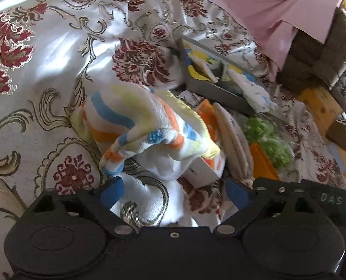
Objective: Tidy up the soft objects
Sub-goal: 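Grasp the striped cloth with the left gripper while the right gripper grasps the grey drawstring pouch, then carry the cloth and the drawstring pouch over the cartoon tray with both grippers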
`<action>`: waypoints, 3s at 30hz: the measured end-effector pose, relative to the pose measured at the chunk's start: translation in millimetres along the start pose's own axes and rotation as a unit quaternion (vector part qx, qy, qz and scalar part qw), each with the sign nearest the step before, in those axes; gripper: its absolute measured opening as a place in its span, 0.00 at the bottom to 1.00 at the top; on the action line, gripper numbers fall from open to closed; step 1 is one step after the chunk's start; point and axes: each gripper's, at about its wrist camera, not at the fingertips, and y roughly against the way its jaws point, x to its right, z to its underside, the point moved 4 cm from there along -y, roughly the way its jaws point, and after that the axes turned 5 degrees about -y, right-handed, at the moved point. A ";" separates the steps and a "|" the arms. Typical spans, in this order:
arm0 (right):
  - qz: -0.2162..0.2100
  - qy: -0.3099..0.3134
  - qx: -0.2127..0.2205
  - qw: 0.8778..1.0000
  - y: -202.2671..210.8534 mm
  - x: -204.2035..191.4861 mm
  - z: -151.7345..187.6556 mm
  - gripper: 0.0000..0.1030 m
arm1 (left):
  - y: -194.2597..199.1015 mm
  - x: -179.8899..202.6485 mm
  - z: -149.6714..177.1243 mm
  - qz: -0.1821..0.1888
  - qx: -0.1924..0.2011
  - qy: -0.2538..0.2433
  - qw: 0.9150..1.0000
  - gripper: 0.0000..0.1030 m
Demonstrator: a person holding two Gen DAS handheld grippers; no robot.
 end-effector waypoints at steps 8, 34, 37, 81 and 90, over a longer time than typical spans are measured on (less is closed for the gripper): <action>-0.017 0.060 -0.010 0.998 -24.4 4.8 -13.4 0.66 | -10.5 -7.6 -4.5 0.006 0.010 0.025 1.000 0.61; -0.008 0.105 0.015 0.994 -51.2 -2.1 -19.3 0.42 | -16.1 3.6 -7.1 -0.081 0.033 -0.088 0.992 0.07; -0.010 0.105 0.017 0.994 -50.3 -1.3 -17.9 0.37 | -8.9 10.2 -7.2 -0.075 0.051 -0.105 0.990 0.05; -0.052 0.069 0.271 0.959 53.1 -0.9 -52.6 0.23 | 56.5 111.3 -104.1 0.087 0.141 -0.265 0.950 0.06; -0.077 0.033 0.335 0.938 53.5 15.9 -121.9 0.24 | -4.2 139.9 -165.5 0.080 0.146 -0.249 0.954 0.07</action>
